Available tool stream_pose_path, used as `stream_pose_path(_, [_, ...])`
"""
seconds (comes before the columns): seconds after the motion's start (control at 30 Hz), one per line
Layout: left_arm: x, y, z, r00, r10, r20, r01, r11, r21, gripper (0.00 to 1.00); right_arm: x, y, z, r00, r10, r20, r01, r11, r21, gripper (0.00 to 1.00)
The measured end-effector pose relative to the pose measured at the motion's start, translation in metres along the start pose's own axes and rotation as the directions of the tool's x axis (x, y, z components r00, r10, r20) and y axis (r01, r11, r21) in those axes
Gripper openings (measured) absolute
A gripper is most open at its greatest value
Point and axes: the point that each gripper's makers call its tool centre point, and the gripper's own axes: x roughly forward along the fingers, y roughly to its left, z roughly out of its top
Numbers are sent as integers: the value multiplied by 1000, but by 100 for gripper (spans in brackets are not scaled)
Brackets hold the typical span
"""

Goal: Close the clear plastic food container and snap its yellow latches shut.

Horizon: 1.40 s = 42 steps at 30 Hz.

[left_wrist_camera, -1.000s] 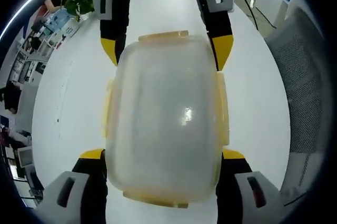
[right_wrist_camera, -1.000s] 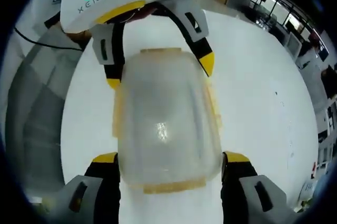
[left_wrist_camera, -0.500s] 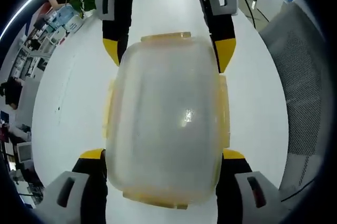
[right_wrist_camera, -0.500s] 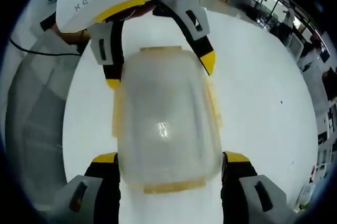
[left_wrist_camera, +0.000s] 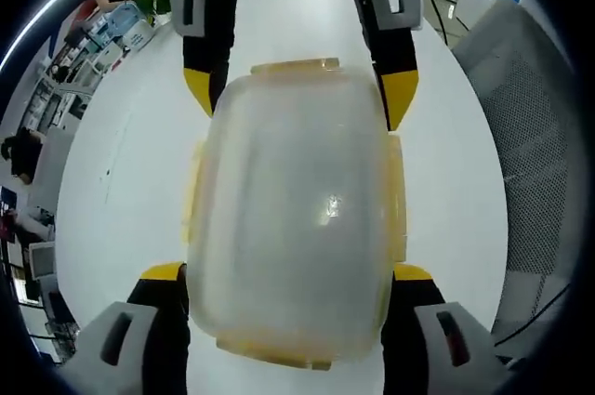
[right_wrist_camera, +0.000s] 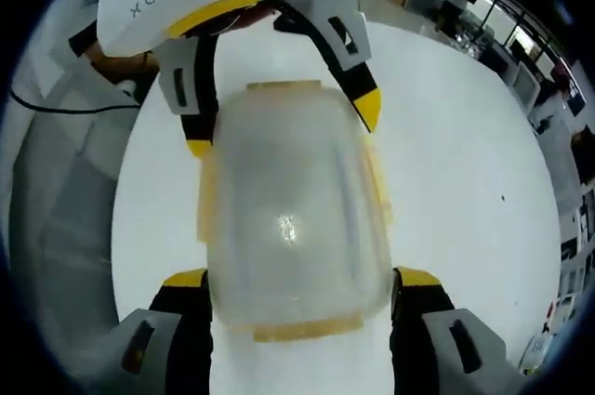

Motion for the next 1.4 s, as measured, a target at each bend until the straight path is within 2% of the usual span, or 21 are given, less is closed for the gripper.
stream_pose_path(0.17, [-2,2,-6,1000,2,0,-2,1000,-5,88,3,0,7,1000,0,4,0,1000,-1,79])
stream_pose_path(0.73, [0,12,-8,1000,4,-1,-4,1000,-24,88,5,-10,10,1000,-3,21,3,1000,-11,79])
stream_pose_path(1.4, [4,38,-14,1000,9,-13,-9,999,-34,88,9,-38,18,999,-1,36,1,1000,-23,79])
